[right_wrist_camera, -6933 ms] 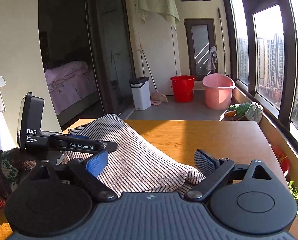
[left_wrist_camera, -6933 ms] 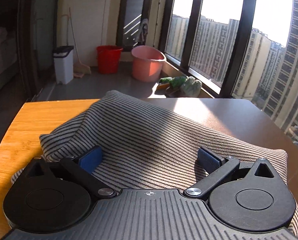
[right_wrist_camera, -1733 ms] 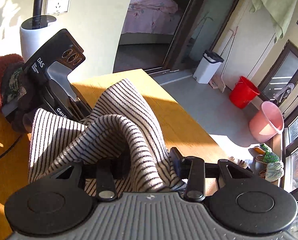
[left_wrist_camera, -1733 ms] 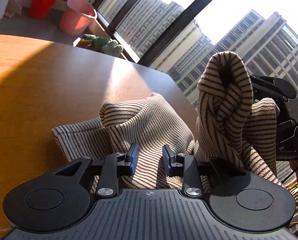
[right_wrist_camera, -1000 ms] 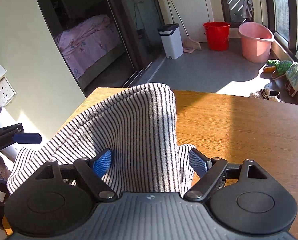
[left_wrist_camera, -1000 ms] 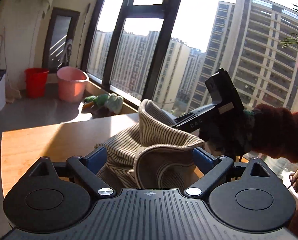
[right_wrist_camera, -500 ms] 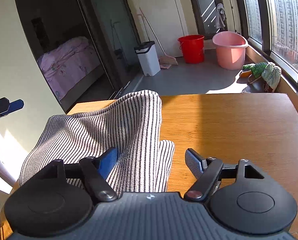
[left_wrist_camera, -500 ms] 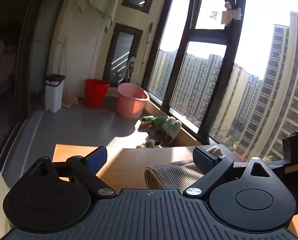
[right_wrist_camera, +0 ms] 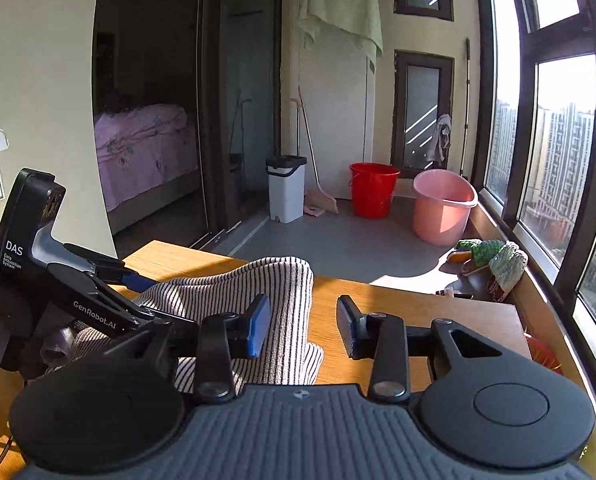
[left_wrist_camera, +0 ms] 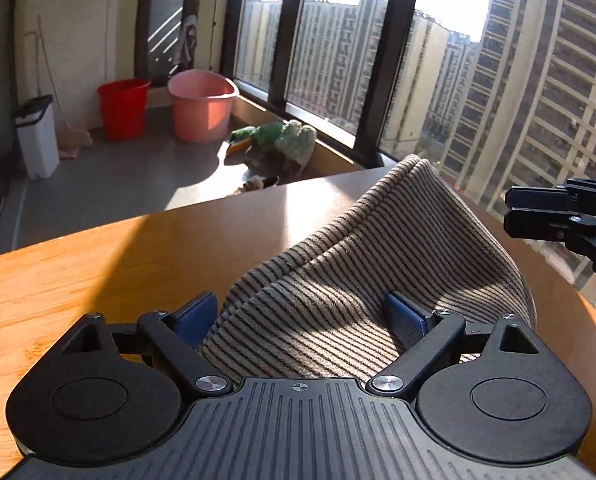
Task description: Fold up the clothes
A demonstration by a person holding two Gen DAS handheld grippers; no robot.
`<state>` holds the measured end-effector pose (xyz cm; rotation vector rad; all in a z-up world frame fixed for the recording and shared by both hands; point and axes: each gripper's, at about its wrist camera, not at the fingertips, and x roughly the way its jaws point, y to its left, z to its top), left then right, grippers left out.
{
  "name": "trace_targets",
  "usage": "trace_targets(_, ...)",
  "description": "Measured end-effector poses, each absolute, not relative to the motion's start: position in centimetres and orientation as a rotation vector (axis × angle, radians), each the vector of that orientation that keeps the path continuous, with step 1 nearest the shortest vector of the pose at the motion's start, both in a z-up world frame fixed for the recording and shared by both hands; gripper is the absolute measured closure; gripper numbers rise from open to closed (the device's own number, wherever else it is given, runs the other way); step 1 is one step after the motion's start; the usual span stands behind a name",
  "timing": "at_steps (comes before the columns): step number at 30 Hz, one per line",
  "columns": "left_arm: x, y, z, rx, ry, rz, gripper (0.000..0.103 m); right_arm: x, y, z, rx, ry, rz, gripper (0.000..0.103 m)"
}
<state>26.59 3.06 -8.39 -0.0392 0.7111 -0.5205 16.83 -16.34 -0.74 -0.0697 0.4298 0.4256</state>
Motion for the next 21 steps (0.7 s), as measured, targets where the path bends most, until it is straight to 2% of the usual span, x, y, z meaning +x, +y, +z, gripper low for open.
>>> trace_targets(3,26.1,3.6,-8.4,-0.042,0.707,-0.516,0.008,19.4,-14.9,0.0,0.017,0.454,0.492,0.066)
trace_targets(5,25.7,3.6,-8.1,-0.023,0.702,-0.511,0.008,22.6,-13.6,-1.6,0.071,0.532,0.493,0.065)
trace_targets(9,25.1,4.1,-7.9,0.001,0.698,-0.486,0.008,27.2,-13.0,-7.9,0.188,0.703,0.414,0.065)
trace_targets(12,25.2,4.9,-8.1,-0.047,0.720,-0.475,0.005,27.2,-13.5,-7.8,0.214,0.706,0.416,0.065)
trace_targets(18,24.8,5.5,-8.4,-0.079,0.732,-0.470,0.001,22.7,-13.9,-5.2,0.080,0.628,0.427,0.061)
trace_targets(21,24.5,5.6,-8.1,-0.065,0.723,-0.464,0.001,20.3,-15.7,-4.4,0.119,0.626,0.432,0.049)
